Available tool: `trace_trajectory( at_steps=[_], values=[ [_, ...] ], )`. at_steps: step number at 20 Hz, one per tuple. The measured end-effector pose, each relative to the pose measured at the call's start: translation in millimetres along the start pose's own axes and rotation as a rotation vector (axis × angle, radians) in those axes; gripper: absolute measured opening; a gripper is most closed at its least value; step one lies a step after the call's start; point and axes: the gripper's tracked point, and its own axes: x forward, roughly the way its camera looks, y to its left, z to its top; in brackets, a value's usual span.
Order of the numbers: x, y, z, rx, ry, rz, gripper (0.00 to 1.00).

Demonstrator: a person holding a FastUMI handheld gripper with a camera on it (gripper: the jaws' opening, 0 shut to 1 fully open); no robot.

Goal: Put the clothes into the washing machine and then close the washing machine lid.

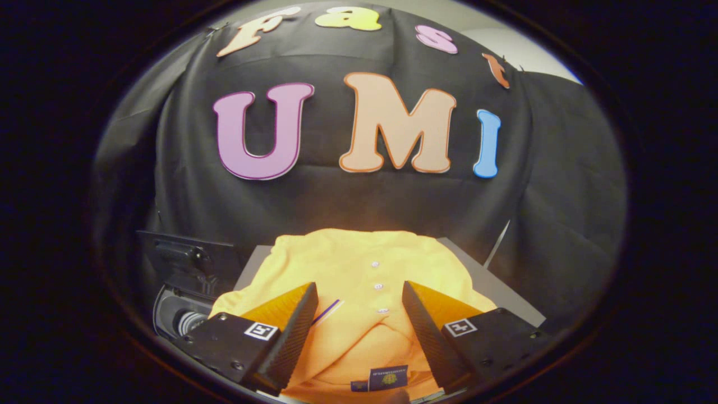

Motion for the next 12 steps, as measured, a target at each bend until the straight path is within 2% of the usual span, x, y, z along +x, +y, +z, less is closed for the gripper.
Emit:
trace_trajectory(
  at_steps=[2, 4, 8, 9, 12],
  values=[
    [7.8, 0.8, -14.8, -0.020, 0.059, -0.020, 0.91],
    [9.6, -0.6, -12.2, -0.064, 0.061, -0.027, 0.88],
    [8.1, 3.4, -17.8, -0.066, 0.102, 0.009, 0.80],
    [8.9, 1.5, -17.8, -0.063, 0.098, 0.008, 0.71],
    [8.6, -5.3, -14.9, -0.083, 0.076, -0.037, 0.33]
  ],
)
